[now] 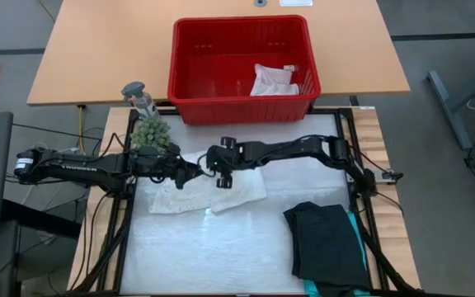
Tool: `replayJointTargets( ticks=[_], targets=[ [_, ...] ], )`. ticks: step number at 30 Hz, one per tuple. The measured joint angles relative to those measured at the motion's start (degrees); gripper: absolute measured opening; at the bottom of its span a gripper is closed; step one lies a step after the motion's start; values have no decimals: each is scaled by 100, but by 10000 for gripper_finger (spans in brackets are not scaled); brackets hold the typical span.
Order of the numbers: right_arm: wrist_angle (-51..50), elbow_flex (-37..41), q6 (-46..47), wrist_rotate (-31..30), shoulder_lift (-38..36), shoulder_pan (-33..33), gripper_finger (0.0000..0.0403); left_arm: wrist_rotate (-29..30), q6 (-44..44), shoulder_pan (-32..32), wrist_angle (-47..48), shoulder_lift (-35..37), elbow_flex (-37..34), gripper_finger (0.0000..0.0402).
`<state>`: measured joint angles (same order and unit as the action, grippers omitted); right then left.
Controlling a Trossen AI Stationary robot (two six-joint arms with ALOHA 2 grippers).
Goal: Fold Laundry from Bin
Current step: Fold the white t-shirt
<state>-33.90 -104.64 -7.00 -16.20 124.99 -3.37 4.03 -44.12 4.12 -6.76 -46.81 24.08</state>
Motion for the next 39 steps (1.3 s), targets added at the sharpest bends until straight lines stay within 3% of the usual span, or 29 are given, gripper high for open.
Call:
replayJointTargets(
  ticks=[5,11,14,16,23,27,39],
  targets=[
    [236,0,40,178,0,-208,24,-29,6,-1,0,0,0,183],
    [89,-310,-185,-304,-285,-329,24,-215,-4,0,-4,0,0,183],
    [-258,-588,-279,602,-593,-414,34,-221,-2,0,-14,0,0,183],
    [-459,-621,-476,1181,-641,-426,56,-198,6,-2,-18,0,0,183],
    [-680,-560,-929,2164,-388,-508,185,-183,37,-2,-22,0,2,183],
    [-506,-557,-935,2223,-134,-565,234,-178,38,0,15,0,2,183],
    [-252,-559,-1028,2242,369,-675,198,-48,6,0,131,0,4,183]
  ],
)
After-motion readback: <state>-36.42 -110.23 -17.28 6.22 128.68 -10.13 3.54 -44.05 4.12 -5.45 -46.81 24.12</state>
